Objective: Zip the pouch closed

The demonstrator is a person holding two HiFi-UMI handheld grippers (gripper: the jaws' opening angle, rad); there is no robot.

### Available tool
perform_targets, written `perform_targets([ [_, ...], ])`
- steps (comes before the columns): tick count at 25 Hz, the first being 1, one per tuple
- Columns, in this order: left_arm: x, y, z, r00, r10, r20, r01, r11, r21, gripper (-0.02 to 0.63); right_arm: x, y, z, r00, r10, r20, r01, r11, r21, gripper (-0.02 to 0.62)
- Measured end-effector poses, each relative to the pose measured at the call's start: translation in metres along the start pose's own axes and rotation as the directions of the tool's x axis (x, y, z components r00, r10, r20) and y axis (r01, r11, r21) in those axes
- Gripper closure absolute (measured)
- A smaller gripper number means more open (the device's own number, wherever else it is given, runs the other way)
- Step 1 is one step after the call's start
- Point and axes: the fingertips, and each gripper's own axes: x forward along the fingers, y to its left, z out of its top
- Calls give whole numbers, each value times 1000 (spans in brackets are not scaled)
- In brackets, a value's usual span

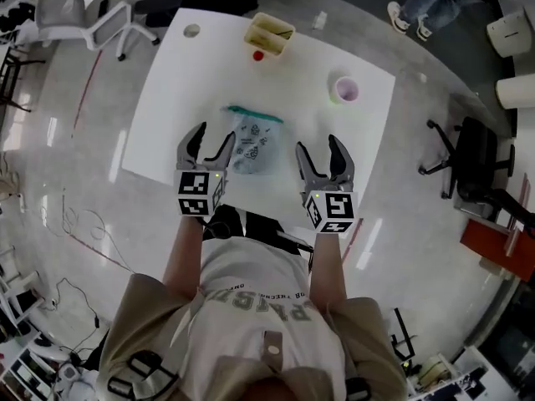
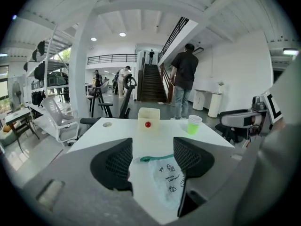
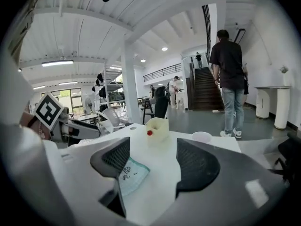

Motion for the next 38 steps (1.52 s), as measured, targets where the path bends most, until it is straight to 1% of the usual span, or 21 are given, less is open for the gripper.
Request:
perform_targets([
  [5,9,2,-13,999,28,-41,-29,999,-21,324,14,-10,-12,997,66,-49,-64,998,28,311],
  [8,10,9,-20,998,35,-52,-38,998,-56,324,23,-10,-19,994,87,-70,-85,996,33,311],
  [11,16,18,-31,996,31,-82,-36,998,-57,324,31,-8,-29,990,98,-102,-96,995,23,311],
  [14,26,23,-46,992,-1,-124,-5,999,-52,324,38,-5,-38,985,98,-142,-99,995,-3,311],
  [17,43,31,-53,986,-37,-162,30,998,-49,324,50,-6,-40,982,99,-161,-99,995,7,311],
  [23,76,46,-65,969,-127,-213,112,990,-82,324,69,7,-53,957,152,-248,-162,986,-22,310],
  [26,91,51,-77,951,-168,-258,159,986,-56,324,77,8,-57,951,157,-265,-166,986,-14,311],
  [30,110,55,-90,929,-194,-314,209,978,13,325,88,14,-66,940,184,-287,-194,981,-8,311],
  [31,113,55,-92,925,-199,-324,219,975,27,333,90,15,-67,937,189,-294,-201,980,-11,311],
  [32,115,54,-94,921,-203,-334,229,973,40,356,91,17,-68,934,192,-300,-205,979,-13,311],
  [35,122,51,-99,907,-226,-355,268,961,72,359,94,21,-69,931,199,-308,-210,978,-4,311],
  [38,129,49,-107,895,-245,-373,299,949,95,410,100,25,-68,929,205,-308,-216,976,-1,311],
])
